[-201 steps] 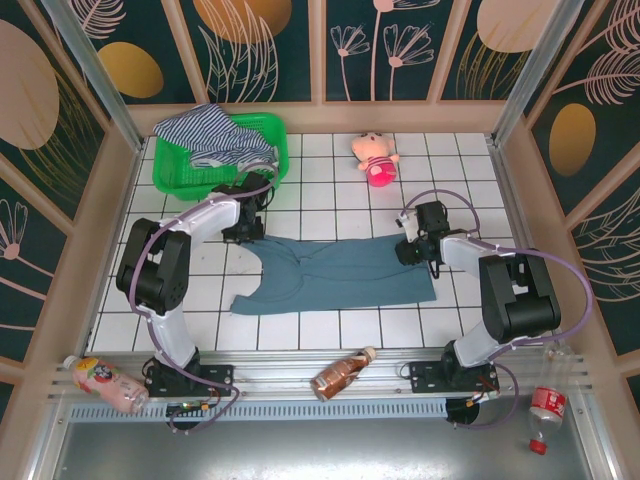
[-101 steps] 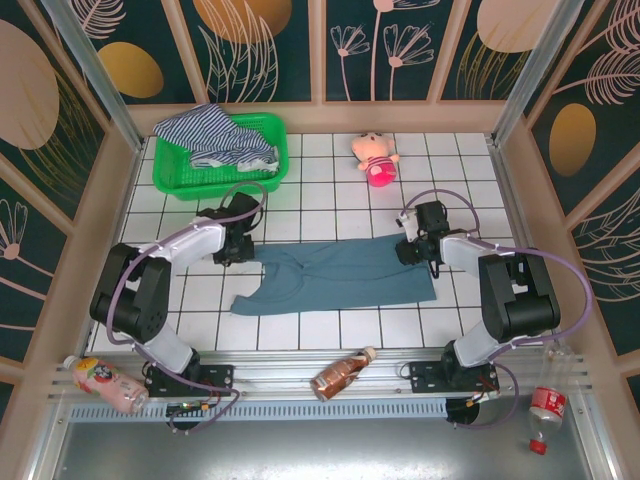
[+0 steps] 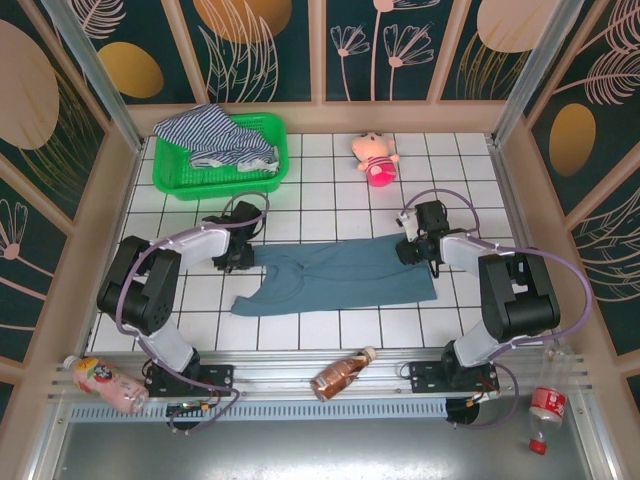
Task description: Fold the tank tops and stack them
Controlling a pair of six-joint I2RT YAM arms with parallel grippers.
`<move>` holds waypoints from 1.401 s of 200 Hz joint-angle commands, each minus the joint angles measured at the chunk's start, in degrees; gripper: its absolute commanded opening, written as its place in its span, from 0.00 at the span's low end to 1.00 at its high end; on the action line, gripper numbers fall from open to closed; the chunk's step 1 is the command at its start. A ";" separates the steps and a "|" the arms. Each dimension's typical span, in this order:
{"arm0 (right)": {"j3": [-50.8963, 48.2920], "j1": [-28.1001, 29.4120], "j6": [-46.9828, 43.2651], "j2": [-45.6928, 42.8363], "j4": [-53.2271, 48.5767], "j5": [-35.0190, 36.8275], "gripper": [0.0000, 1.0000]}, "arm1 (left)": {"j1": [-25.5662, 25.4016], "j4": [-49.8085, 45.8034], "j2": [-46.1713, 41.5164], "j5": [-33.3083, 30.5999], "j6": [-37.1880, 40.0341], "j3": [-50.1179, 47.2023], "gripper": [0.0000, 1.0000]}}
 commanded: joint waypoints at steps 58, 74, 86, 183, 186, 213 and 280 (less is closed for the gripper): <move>1.70 -0.43 3.08 -9.55 -4.40 -8.11 0.41 | 0.73 -4.01 5.53 -6.59 3.43 3.54 0.44; 2.22 -0.54 2.71 -11.16 -4.11 -10.43 0.41 | 0.74 -5.12 5.44 -6.73 3.49 4.03 0.47; 2.09 -0.50 1.94 -11.72 -2.81 -11.79 0.41 | 0.77 -5.50 4.23 -5.33 3.23 4.12 0.51; 5.49 2.64 -11.16 -3.18 -1.16 -10.58 0.47 | 0.67 -16.88 -9.79 12.06 -5.40 7.33 0.65; 5.83 2.61 -11.53 -2.71 -1.35 -10.61 0.47 | 0.68 -16.77 -10.06 12.72 -5.84 7.49 0.65; 8.88 2.63 -14.42 1.78 -2.84 -8.16 0.47 | -3.03 -10.39 -10.37 20.09 -11.81 6.97 0.64; 9.86 2.66 -17.14 7.95 -5.26 -3.74 0.45 | -9.33 4.14 1.91 25.77 -14.82 8.05 0.43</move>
